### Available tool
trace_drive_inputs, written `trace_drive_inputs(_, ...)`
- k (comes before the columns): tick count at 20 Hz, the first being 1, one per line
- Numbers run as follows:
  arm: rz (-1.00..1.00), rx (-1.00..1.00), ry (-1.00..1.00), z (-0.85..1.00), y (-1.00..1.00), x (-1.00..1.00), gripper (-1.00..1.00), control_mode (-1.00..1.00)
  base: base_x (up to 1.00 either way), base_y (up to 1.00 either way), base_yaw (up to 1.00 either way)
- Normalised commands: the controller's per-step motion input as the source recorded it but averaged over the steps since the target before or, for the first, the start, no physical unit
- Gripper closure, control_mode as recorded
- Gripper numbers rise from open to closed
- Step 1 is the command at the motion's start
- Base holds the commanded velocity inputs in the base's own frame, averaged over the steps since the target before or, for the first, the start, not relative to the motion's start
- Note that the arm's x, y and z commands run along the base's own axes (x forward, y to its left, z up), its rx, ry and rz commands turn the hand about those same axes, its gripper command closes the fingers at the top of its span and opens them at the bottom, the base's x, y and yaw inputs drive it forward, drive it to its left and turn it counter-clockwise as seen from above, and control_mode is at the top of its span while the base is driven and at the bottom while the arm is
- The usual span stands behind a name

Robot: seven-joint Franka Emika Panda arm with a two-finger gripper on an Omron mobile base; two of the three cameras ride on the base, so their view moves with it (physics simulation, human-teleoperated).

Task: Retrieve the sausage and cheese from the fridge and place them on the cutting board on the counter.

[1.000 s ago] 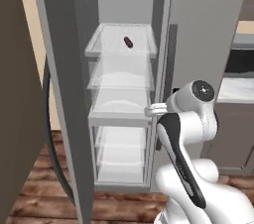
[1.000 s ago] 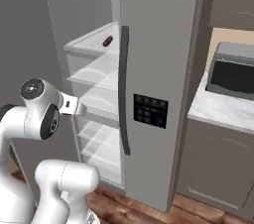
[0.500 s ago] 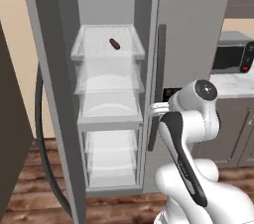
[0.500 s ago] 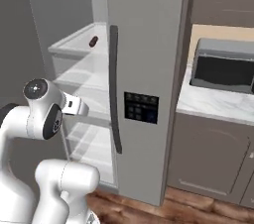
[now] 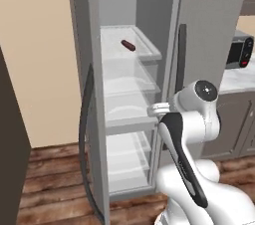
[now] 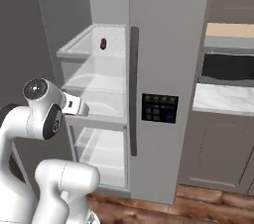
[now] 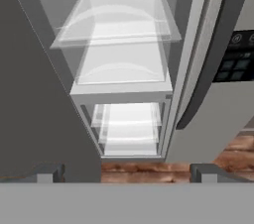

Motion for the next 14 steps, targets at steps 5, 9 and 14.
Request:
trace_drive_inputs(5,0.0,0.0,0.0,0.0,0.0,0.0,-1.0,1.0,0.44,0.13,-0.14)
trace_drive_inputs(9,0.0,0.0,0.0,0.0,0.0,0.0,-1.0,1.0,0.27,0.0,-0.02)
trace_drive_inputs(14,0.0,0.0,0.0,0.0,0.0,0.0,-1.0,1.0,0.31,0.0,0.0)
